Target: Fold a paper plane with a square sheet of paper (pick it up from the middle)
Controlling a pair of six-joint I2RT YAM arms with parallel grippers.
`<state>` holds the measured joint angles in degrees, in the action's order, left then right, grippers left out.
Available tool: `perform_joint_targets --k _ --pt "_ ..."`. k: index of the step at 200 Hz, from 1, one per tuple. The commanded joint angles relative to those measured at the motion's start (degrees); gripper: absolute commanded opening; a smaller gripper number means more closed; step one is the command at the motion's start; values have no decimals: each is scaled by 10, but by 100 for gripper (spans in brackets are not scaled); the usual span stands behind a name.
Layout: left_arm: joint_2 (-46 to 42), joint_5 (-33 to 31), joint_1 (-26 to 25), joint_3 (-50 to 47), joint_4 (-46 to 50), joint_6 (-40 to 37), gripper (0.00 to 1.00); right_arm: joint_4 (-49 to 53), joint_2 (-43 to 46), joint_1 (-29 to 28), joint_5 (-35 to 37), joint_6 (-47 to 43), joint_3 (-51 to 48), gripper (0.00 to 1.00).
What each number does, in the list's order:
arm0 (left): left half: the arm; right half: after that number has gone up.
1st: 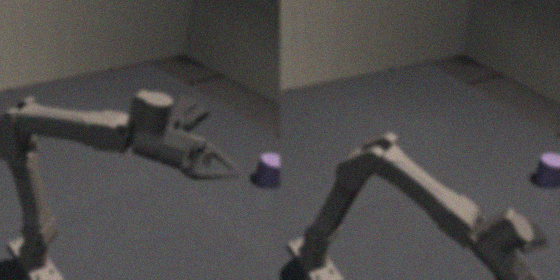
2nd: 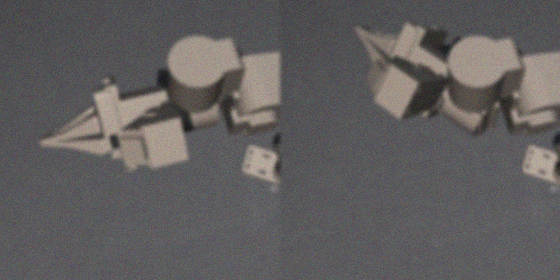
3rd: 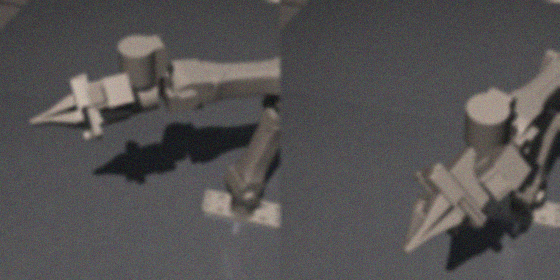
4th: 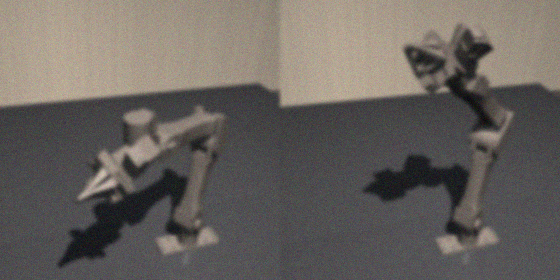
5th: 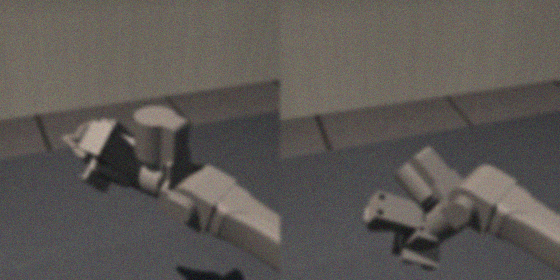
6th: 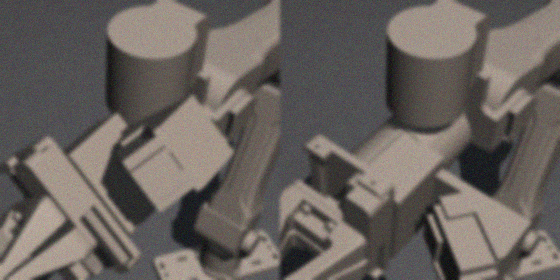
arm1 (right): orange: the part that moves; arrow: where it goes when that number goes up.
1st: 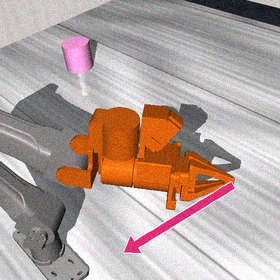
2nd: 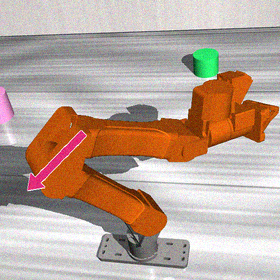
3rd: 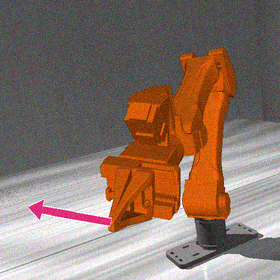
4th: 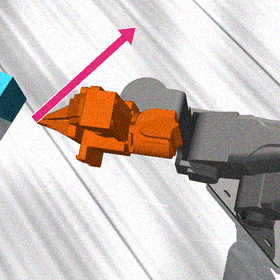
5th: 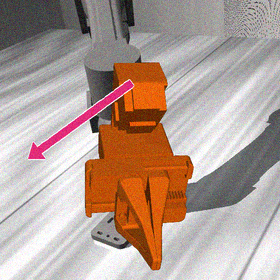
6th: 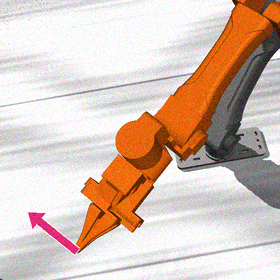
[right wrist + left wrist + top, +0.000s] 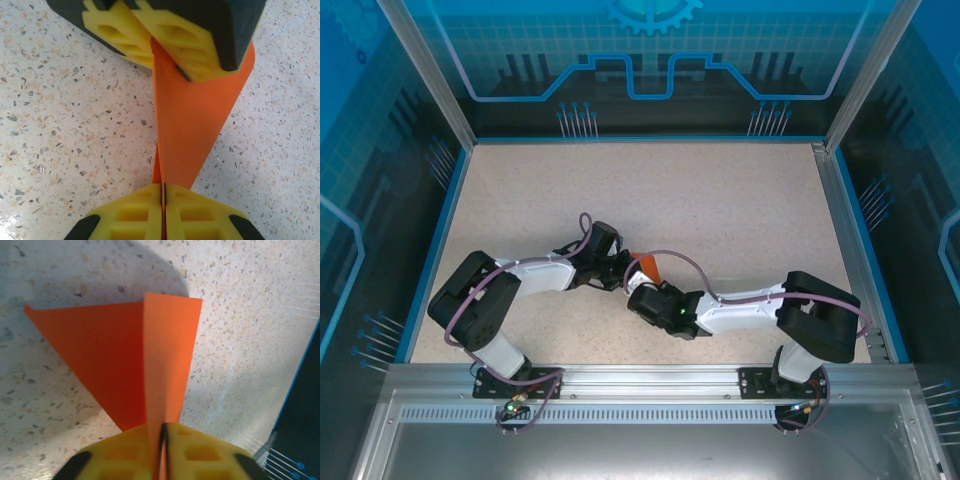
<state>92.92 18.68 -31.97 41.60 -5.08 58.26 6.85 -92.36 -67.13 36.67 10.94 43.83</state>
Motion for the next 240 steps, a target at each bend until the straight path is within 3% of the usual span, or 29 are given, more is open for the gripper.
perform_joint_targets --k 1,17,52,67,125,189,240 --pt "-21 -26 3 11 41 -2 26 -15 -10 2 -33 31 -3 5" --pt "-40 -45 4 6 58 -4 41 -36 -4 19 -66 55 -19 3" --pt "-88 -91 8 3 112 -17 60 -107 29 72 -208 89 -61 1" --pt "-109 -108 10 -3 125 -19 63 -128 35 98 -259 102 -75 0" --pt "-163 -137 9 -21 134 -16 64 -235 61 183 -409 170 -138 1" --pt "-153 -85 9 -28 79 -24 59 -284 22 255 -547 226 -154 2" --pt "-119 -33 9 -29 40 -24 55 -293 -32 273 -580 261 -141 3"
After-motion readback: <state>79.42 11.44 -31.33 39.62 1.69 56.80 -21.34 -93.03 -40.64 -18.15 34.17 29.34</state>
